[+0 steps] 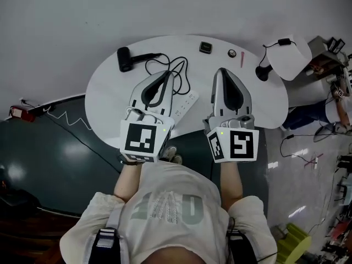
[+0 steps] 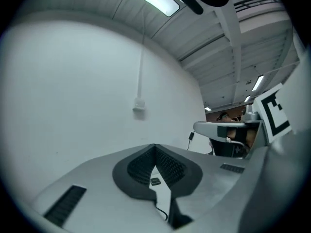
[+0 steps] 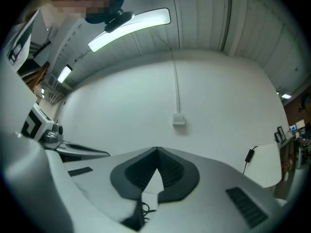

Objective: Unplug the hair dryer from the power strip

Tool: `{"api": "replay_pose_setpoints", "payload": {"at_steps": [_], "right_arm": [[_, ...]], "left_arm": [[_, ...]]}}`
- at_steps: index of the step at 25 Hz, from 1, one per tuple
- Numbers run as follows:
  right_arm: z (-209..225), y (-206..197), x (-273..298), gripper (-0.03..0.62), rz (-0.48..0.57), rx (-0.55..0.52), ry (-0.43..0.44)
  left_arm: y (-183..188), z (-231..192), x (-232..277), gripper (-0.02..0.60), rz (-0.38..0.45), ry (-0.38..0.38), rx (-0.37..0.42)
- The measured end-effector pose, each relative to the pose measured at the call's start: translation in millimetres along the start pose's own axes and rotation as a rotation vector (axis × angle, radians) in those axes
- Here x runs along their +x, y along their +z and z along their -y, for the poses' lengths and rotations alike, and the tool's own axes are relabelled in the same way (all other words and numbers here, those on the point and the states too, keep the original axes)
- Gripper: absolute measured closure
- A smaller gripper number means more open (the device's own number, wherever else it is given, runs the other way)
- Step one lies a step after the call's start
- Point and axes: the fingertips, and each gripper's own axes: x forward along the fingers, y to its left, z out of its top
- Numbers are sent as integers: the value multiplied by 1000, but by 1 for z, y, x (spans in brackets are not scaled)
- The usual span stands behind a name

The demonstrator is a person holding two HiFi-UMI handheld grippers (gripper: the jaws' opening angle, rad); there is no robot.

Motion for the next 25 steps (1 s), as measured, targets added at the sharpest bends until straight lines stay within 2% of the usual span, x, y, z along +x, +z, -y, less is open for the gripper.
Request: {"api": "replay_pose_setpoints", "payload": {"at_steps": [6, 9, 25], "right_arm": [[4, -19, -25, 591, -45, -5, -57], [6, -24, -25, 589, -61, 9, -46], [0, -25, -18, 591, -68, -64, 4]], "left_arm": [[1, 2, -6, 577, 18, 23, 2], [-1, 1, -5, 577, 11, 33, 1], [2, -8, -7, 577, 21, 70, -2]]}}
